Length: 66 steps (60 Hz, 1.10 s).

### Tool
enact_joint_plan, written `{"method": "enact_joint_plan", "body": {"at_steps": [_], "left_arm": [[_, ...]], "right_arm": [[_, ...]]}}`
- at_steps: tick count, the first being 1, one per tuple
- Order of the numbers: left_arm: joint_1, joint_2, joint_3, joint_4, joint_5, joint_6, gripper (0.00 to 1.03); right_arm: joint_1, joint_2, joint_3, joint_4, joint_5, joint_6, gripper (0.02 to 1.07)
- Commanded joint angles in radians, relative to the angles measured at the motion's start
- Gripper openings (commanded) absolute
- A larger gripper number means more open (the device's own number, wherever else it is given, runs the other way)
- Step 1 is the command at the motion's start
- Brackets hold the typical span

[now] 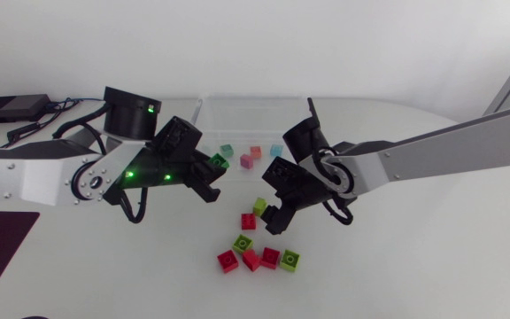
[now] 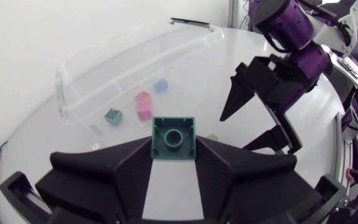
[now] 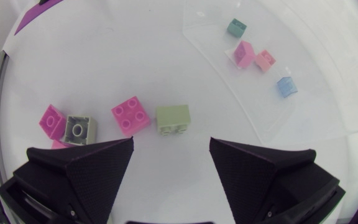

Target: Pick up the duplo bricks and place them in the container

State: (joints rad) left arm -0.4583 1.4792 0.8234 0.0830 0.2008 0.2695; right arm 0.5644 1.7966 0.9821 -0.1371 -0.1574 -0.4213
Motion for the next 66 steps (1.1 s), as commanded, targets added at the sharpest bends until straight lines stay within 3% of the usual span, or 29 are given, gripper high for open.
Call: {"method": "enact_joint_plan", "body": {"at_steps": [1, 11, 26, 32, 48, 63, 66], "left_arm": [[0.017, -0.019, 0.068, -0.006, 0.003, 0.007, 0.29], [0.023, 0.023, 0.168, -0.011, 0.003, -0.007, 0.29], [0.023, 0.095, 0.278, -0.019, 0.003, -0.021, 0.3], [0.023, 0.125, 0.31, -0.019, 0.003, -0.021, 0.3], [0.023, 0.236, 0.408, 0.0, 0.003, -0.029, 0.3], [0.036, 0.346, 0.5, -0.005, 0.003, -0.036, 0.32], [0.04, 0.368, 0.52, -0.014, 0.002, -0.038, 0.43]], "right_arm": [[0.008, 0.047, 0.043, -0.002, -0.004, -0.04, 0.9], [-0.006, 0.104, 0.116, -0.053, -0.004, -0.068, 0.89], [-0.014, 0.156, 0.168, -0.082, -0.03, -0.085, 0.7], [-0.015, 0.173, 0.178, -0.09, -0.036, -0.094, 0.68], [-0.009, 0.205, 0.179, -0.098, -0.057, -0.1, 0.36], [-0.023, 0.104, 0.11, -0.099, -0.057, -0.099, 0.35], [-0.026, 0.072, 0.095, -0.104, -0.057, -0.097, 0.35]]}}
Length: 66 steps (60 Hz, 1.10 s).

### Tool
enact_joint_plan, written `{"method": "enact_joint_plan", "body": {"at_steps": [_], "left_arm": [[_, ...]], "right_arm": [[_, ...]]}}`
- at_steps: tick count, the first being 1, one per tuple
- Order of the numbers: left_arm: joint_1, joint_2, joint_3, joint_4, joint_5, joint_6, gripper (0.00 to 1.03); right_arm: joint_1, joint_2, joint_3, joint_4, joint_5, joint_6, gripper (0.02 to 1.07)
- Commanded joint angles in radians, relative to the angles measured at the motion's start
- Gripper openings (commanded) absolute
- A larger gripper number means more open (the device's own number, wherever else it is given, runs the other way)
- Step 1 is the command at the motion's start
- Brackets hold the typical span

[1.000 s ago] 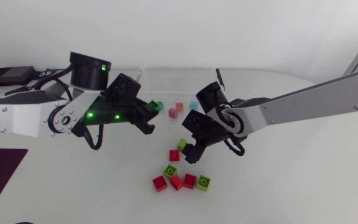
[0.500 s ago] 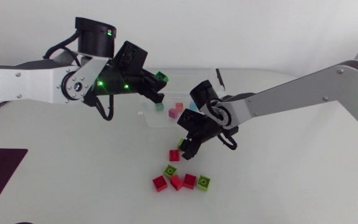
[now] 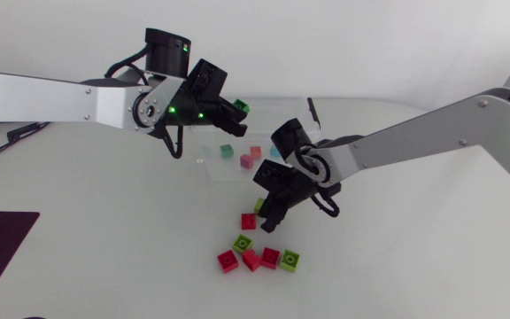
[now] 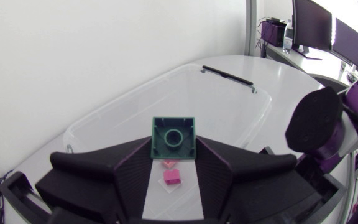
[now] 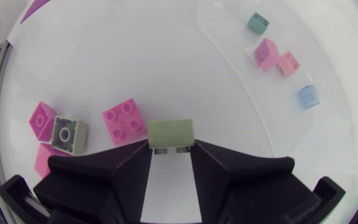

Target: Pick up the duplo bricks and place them in the container

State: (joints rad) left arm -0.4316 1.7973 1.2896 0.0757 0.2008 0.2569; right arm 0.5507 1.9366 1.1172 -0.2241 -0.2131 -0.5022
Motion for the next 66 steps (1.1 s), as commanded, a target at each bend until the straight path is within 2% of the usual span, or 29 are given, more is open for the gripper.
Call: {"method": "enact_joint_plan", "body": {"at_steps": [1, 7, 12, 18, 19, 26, 33, 42, 49, 60, 66], "left_arm": [[0.013, 0.056, 0.06, -0.008, 0.002, -0.025, 0.46], [0.027, 0.096, 0.106, -0.036, 0.002, -0.033, 0.75], [0.033, 0.112, 0.135, -0.063, 0.002, -0.034, 0.87], [0.037, 0.109, 0.135, -0.073, 0.002, -0.034, 0.94], [0.037, 0.106, 0.134, -0.079, 0.002, -0.034, 0.97], [0.051, 0.05, 0.105, -0.096, 0.002, -0.034, 0.98], [0.071, -0.087, 0.017, -0.142, 0.014, -0.016, 0.98], [0.106, -0.273, -0.145, -0.198, 0.072, 0.035, 0.98], [0.114, -0.377, -0.259, -0.226, 0.081, 0.094, 0.98], [0.105, -0.498, -0.438, -0.264, 0.092, 0.171, 0.98], [0.063, -0.556, -0.544, -0.283, 0.092, 0.209, 0.98]], "right_arm": [[-0.012, -0.077, -0.045, -0.02, -0.002, -0.016, 0.35], [-0.026, -0.159, -0.076, -0.04, -0.003, -0.016, 0.35], [-0.038, -0.22, -0.091, -0.06, -0.003, -0.015, 0.35], [-0.054, -0.289, -0.1, -0.084, -0.003, -0.016, 0.35], [-0.058, -0.301, -0.102, -0.089, -0.003, -0.016, 0.35], [-0.098, -0.375, -0.082, -0.123, -0.005, -0.019, 0.35], [-0.138, -0.419, -0.031, -0.152, -0.016, -0.015, 0.35], [-0.152, -0.424, 0.03, -0.159, -0.014, 0.008, 0.35], [-0.156, -0.398, 0.089, -0.155, -0.011, 0.025, 0.35], [-0.167, -0.334, 0.181, -0.139, -0.008, 0.056, 0.35], [-0.175, -0.289, 0.243, -0.132, -0.005, 0.073, 0.35]]}}
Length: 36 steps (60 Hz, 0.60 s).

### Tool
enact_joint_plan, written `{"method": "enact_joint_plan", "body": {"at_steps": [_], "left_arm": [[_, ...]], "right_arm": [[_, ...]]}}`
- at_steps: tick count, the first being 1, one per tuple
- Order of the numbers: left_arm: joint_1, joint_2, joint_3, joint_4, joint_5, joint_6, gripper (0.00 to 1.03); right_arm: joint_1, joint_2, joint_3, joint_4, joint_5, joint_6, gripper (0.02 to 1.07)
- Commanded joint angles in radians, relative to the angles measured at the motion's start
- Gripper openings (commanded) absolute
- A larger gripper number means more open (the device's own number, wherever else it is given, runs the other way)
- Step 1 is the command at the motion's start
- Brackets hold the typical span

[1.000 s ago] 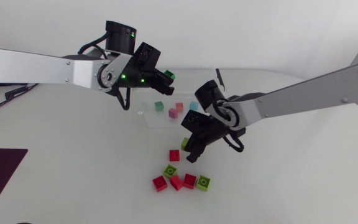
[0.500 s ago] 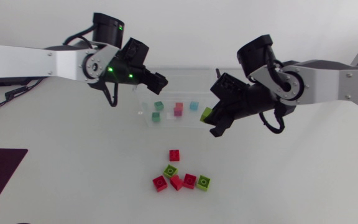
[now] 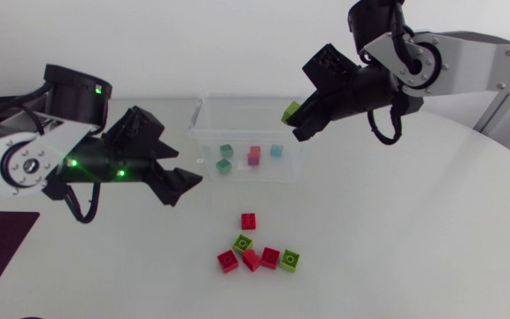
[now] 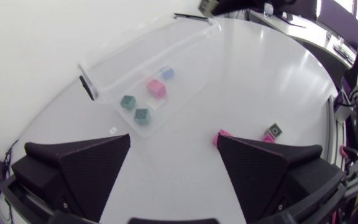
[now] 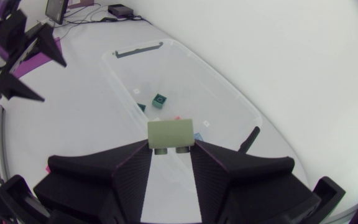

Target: Pick up the duplo bricks and place them in the container

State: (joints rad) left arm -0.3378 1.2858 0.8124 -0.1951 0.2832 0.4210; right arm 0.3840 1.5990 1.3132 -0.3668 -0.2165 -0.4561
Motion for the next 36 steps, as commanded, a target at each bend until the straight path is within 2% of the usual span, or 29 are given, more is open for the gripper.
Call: {"method": "enact_joint_plan", "body": {"at_steps": [1, 14, 28, 33, 36], "left_arm": [[-0.038, -0.051, -0.082, -0.012, 0.01, 0.053, 0.98], [-0.135, -0.062, -0.205, -0.021, 0.007, 0.098, 0.98], [-0.239, 0.041, -0.256, -0.009, 0.004, 0.116, 0.97], [-0.262, 0.083, -0.257, 0.01, 0.002, 0.117, 0.97], [-0.268, 0.106, -0.251, 0.02, 0.001, 0.117, 0.97]], "right_arm": [[-0.01, 0.055, 0.057, 0.011, -0.001, 0.028, 0.35], [-0.042, 0.171, 0.17, 0.037, -0.001, 0.06, 0.35], [-0.063, 0.331, 0.33, 0.048, 0.022, 0.08, 0.36], [-0.068, 0.389, 0.38, 0.048, 0.04, 0.083, 0.46], [-0.069, 0.417, 0.405, 0.048, 0.048, 0.088, 0.59]]}}
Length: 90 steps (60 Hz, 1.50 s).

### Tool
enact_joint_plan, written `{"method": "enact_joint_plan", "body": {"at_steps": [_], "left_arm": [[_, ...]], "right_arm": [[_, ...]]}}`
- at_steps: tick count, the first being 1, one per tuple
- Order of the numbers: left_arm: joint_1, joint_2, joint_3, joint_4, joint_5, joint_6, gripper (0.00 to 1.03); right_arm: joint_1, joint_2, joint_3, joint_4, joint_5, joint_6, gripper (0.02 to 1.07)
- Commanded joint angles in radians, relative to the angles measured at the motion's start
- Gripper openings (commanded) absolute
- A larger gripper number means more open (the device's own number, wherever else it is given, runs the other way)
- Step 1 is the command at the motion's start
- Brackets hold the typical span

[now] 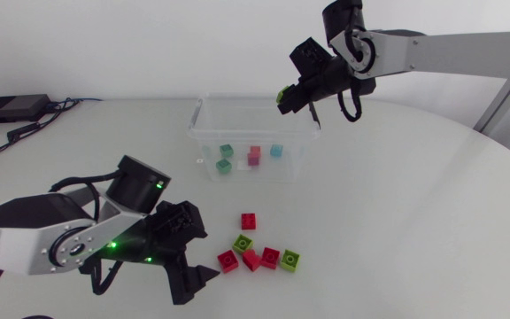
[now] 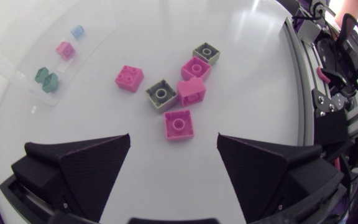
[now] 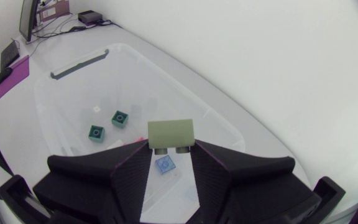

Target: Pick up the duplo bricks and place them in the container

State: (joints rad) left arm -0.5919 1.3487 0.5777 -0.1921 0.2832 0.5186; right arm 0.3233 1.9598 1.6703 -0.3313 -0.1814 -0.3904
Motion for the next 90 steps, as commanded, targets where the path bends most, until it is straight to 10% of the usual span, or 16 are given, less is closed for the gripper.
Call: {"method": "enact_joint_plan", "body": {"at_steps": [1, 7, 36, 47, 55, 90], "left_arm": [[-0.017, 0.055, -0.013, 0.023, -0.001, 0.02, 0.97], [-0.025, 0.124, 0.017, 0.042, -0.007, 0.018, 0.96], [-0.055, 0.311, 0.126, 0.12, -0.035, -0.014, 0.91], [-0.052, 0.352, 0.126, 0.125, -0.033, -0.014, 0.68], [-0.04, 0.357, 0.12, 0.125, -0.033, -0.014, 0.3], [0.049, 0.119, 0.082, 0.08, -0.03, -0.011, 0.28]], "right_arm": [[-0.009, 0.062, 0.052, 0.012, 0.014, 0.022, 0.63], [-0.009, 0.057, 0.045, 0.012, 0.023, 0.036, 0.92], [0.002, -0.374, -0.511, 0.121, -0.041, 0.001, 0.94], [0.051, -0.529, -0.699, 0.113, -0.081, -0.039, 0.94], [0.097, -0.581, -0.784, 0.09, -0.105, -0.073, 0.94], [0.223, -0.249, -0.764, 0.135, -0.119, -0.225, 0.94]]}}
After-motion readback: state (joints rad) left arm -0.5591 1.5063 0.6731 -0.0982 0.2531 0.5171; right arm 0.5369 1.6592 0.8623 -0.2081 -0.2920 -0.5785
